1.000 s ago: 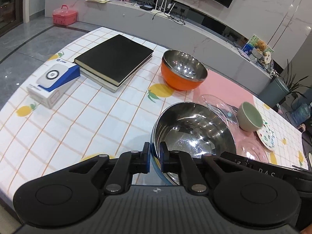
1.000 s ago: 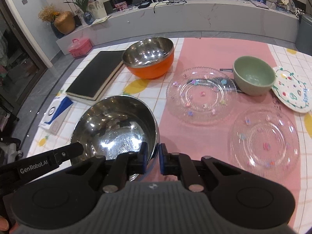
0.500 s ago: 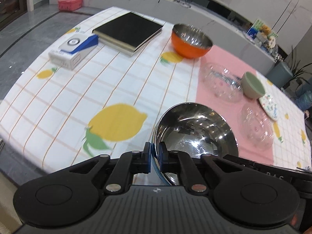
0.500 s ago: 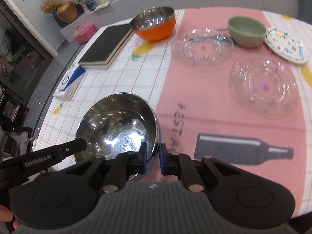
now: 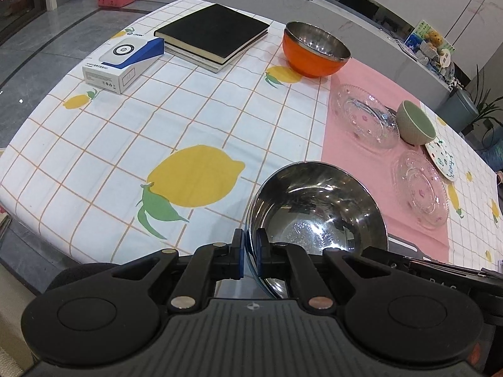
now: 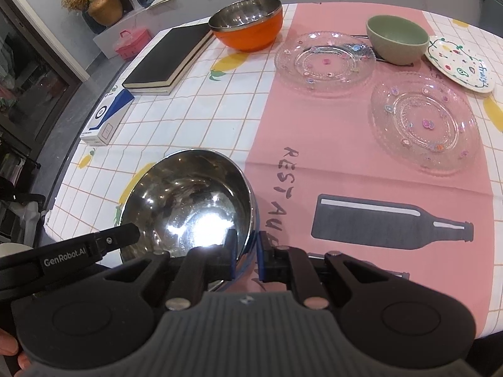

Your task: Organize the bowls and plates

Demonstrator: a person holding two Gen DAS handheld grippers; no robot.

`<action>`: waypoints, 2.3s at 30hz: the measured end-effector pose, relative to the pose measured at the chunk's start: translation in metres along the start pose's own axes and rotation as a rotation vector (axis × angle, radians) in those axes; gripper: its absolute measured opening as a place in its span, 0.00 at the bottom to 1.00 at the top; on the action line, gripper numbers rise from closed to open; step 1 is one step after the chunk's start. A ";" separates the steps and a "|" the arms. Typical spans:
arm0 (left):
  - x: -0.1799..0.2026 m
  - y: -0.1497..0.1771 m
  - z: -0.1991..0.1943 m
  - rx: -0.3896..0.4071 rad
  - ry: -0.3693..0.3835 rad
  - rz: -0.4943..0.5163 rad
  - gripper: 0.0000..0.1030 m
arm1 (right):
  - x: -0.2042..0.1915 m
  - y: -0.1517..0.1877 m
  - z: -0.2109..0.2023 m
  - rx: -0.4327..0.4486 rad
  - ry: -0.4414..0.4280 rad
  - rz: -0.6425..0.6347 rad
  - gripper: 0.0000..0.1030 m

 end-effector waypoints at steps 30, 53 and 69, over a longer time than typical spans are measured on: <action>0.046 -0.132 -0.005 0.186 0.139 0.195 0.28 | 0.008 -0.128 -0.013 0.176 0.051 -0.108 0.35; 0.039 -0.231 0.167 0.101 0.136 0.016 0.28 | 0.023 -0.274 0.146 0.109 0.074 -0.044 0.35; 0.042 -0.236 0.216 0.037 0.116 -0.037 0.17 | 0.035 -0.274 0.200 0.036 0.044 0.057 0.15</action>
Point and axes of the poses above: each gripper's, at about its wrist camera, not at the fingertips, and z roughly the way its jaws point, x to its right, y to its underside, the point moved 1 cm from there along z, roughly the way its jaws point, and after that the axes turned 10 degrees about x, right-handed, at the moved point
